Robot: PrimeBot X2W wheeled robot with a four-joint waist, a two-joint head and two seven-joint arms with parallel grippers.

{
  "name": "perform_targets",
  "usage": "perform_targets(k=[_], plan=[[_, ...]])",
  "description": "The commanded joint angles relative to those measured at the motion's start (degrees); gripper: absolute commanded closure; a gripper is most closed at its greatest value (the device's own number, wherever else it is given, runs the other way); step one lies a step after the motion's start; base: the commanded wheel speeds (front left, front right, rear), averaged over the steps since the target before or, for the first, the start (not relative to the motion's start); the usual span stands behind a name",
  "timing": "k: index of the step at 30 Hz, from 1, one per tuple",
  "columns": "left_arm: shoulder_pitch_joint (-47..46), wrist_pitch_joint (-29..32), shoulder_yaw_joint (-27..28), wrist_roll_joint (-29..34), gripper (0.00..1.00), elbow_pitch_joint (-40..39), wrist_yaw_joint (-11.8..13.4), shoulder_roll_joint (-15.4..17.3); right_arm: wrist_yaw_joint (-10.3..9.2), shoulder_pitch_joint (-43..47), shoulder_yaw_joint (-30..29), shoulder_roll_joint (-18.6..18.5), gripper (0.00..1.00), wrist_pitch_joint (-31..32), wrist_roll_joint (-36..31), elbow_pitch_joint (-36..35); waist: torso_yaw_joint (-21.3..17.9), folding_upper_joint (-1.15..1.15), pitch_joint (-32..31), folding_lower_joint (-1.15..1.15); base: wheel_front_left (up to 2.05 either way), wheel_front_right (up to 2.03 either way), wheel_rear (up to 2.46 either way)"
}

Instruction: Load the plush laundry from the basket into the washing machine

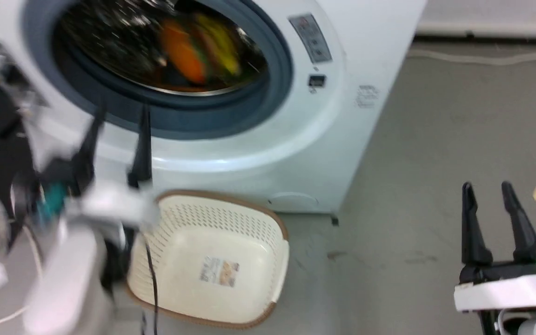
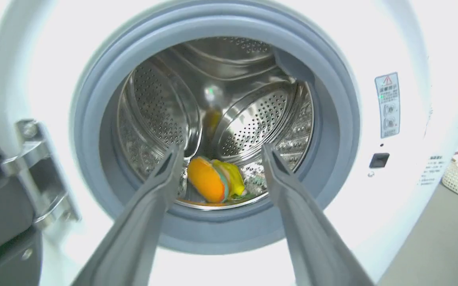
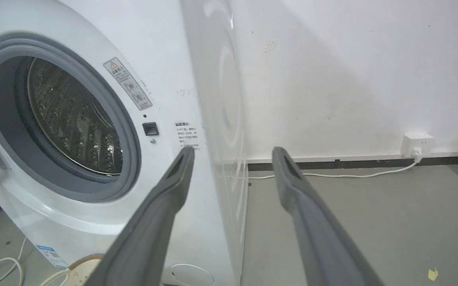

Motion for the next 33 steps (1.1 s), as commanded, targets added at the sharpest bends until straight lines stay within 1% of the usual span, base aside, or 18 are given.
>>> perform_targets(k=[1, 3, 4, 5, 6, 7, 8, 12, 14, 22, 23, 33], plan=[[5.4, -0.2, 1.2, 1.2, 0.00, -3.2, 1.4, -1.2, -0.04, 1.3, 0.3, 0.0, 0.00, -0.2, -0.4, -0.2, 2.8, 0.00, -3.6, 0.03, 0.00, 0.00, 0.00], [10.9, -0.2, 2.4, 2.6, 0.00, -6.4, 2.6, -2.3, -0.04, 2.3, 0.6, 0.0, 0.00, -0.2, -0.7, -0.2, 3.2, 0.00, -4.6, 0.03, 0.00, 0.00, 0.00], [10.9, -0.2, 2.4, 2.6, 0.00, -6.4, 2.6, -2.3, -0.04, 2.3, 0.6, 0.0, 0.00, -0.2, -0.7, -0.2, 3.2, 0.00, -4.6, 0.03, 0.00, 0.00, 0.00], [17.5, -0.2, 4.0, 4.3, 0.00, -9.5, 3.8, -4.1, -0.04, 3.7, 1.0, 0.0, 0.00, -0.2, -1.0, -0.3, 3.5, 0.00, -5.9, 0.03, 0.00, 0.00, 0.00], [20.9, -0.2, 4.5, 5.3, 0.00, -10.5, 4.1, -5.2, -0.04, 4.7, 0.9, 0.0, 0.00, -0.2, -1.0, -0.4, 4.0, 0.00, -6.5, 0.03, 0.00, 0.00, 0.00], [20.9, -0.2, 4.5, 5.3, 0.00, -10.5, 4.1, -5.2, -0.04, 4.7, 0.9, 0.0, 0.00, -0.2, -1.0, -0.4, 4.0, 0.00, -6.5, 0.03, 0.00, 0.00, 0.00], [23.1, -0.2, 4.2, 6.8, 0.00, -10.7, 3.6, -5.7, -0.04, 5.7, 0.6, 0.0, 0.00, -0.2, -0.9, -0.4, 4.5, 0.00, -6.8, 0.03, 0.00, 0.00, 0.00], [25.0, -0.2, 3.1, 8.7, 0.00, -9.8, 2.7, -6.1, -0.04, 6.9, 0.9, 0.0, 0.00, -0.3, -0.9, -0.1, 4.8, 0.00, -7.0, 0.03, 0.00, 0.00, 0.00], [25.9, -0.2, 2.1, 10.2, 0.00, -7.8, 1.9, -6.1, -0.04, 7.4, 1.6, 0.0, 0.00, -0.3, -1.4, 0.0, 4.8, 0.00, -7.3, 0.03, 0.00, 0.00, 0.00], [25.8, -0.2, 2.9, 12.1, 0.00, -7.3, 1.6, -7.5, -0.04, 7.9, 2.3, 0.0, 0.00, -0.3, -1.3, -0.2, 4.6, 0.00, -7.2, 0.03, 0.00, 0.00, 0.00], [25.5, 0.0, 2.9, 12.0, 1.00, -7.3, 1.5, -7.6, 0.00, 7.0, 2.1, 0.0, 1.00, 0.0, -1.2, -0.1, 4.6, 0.00, -7.2, 0.03, 0.00, 0.00, 0.00], [25.7, 1.1, 3.6, 12.7, 1.00, -7.8, 1.1, -8.3, 0.00, 6.7, 2.3, 0.0, 1.00, 1.0, -1.9, 0.0, 4.6, 0.00, -7.5, 0.03, 0.00, 0.00, 0.00]])
